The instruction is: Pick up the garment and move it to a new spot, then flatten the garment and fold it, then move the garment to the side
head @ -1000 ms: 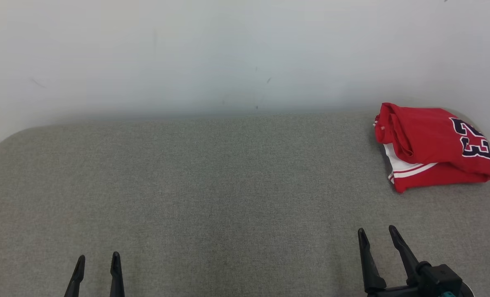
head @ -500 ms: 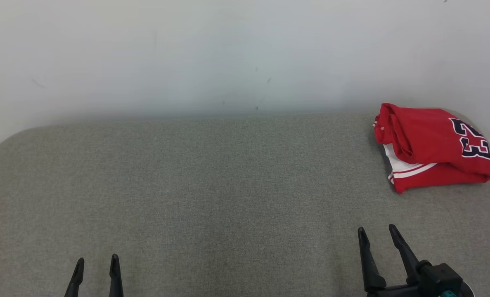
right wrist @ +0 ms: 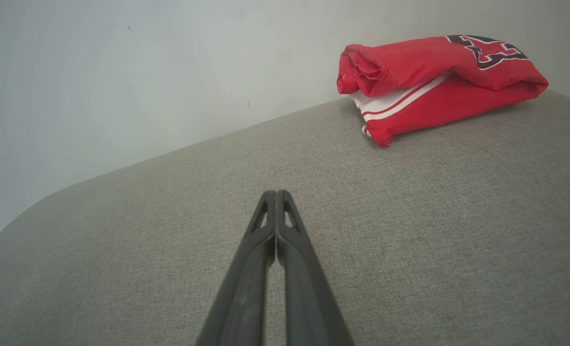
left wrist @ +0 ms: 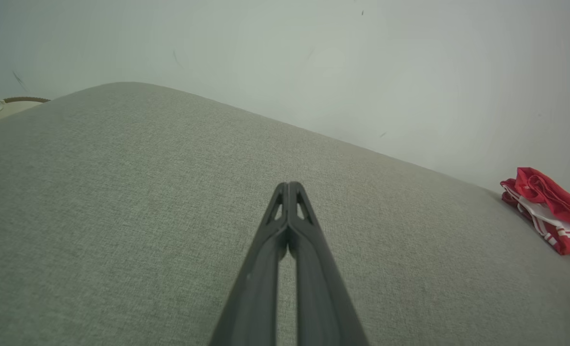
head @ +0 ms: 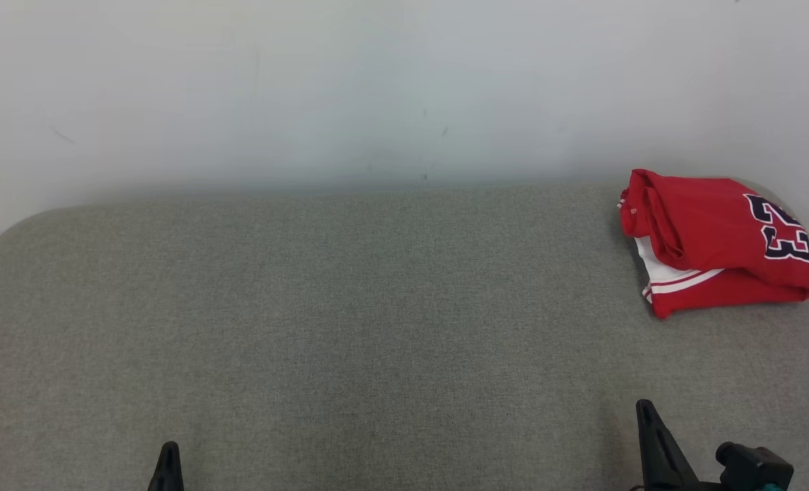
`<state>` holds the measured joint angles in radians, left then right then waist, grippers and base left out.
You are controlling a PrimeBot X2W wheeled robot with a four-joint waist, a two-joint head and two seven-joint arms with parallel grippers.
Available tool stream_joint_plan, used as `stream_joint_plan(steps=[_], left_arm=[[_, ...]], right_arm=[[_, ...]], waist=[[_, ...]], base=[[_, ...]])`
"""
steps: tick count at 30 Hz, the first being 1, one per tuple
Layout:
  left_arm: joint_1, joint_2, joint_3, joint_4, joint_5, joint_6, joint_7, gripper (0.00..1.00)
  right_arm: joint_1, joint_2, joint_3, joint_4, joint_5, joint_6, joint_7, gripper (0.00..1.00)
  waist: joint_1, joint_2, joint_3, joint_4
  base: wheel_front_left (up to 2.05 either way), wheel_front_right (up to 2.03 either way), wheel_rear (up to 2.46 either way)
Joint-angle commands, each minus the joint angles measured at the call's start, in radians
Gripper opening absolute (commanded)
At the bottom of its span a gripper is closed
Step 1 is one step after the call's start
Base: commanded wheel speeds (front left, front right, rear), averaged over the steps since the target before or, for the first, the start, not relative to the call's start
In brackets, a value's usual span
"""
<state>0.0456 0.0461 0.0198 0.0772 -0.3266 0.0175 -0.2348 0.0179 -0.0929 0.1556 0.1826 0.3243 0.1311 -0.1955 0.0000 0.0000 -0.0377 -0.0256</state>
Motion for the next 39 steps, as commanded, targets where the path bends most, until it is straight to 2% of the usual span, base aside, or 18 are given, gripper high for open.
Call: stream_joint_plan(steps=[1, 6, 7, 19, 39], left_arm=[[-0.037, 0.003, -0.004, -0.001, -0.055, -0.009, 0.006, 0.00], [-0.060, 0.003, -0.014, 0.025, -0.165, -0.021, 0.017, 0.00], [-0.103, 0.004, -0.030, 0.071, -0.363, -0.044, 0.039, 0.00], [-0.143, 0.004, -0.046, 0.117, -0.551, -0.064, 0.060, 0.00], [-0.194, 0.005, -0.067, 0.176, -0.795, -0.092, 0.088, 0.00]], right_arm=[[-0.040, -0.010, -0.015, -0.005, 0.059, 0.000, 0.013, 0.00], [-0.062, -0.013, -0.045, 0.017, 0.171, 0.000, 0.048, 0.00], [-0.103, -0.017, -0.104, 0.055, 0.365, 0.000, 0.114, 0.00], [-0.141, -0.017, -0.165, 0.091, 0.545, 0.000, 0.180, 0.00], [-0.191, -0.013, -0.252, 0.140, 0.776, 0.000, 0.271, 0.00]], waist=[[0.0000, 0.0000, 0.001, 0.001], [0.0000, 0.0000, 0.004, 0.002], [0.0000, 0.0000, 0.009, 0.005], [0.0000, 0.0000, 0.015, 0.007], [0.0000, 0.0000, 0.023, 0.012]], base=[[0.00, 0.00, 0.00], [0.00, 0.00, 0.00], [0.00, 0.00, 0.00], [0.00, 0.00, 0.00], [0.00, 0.00, 0.00]])
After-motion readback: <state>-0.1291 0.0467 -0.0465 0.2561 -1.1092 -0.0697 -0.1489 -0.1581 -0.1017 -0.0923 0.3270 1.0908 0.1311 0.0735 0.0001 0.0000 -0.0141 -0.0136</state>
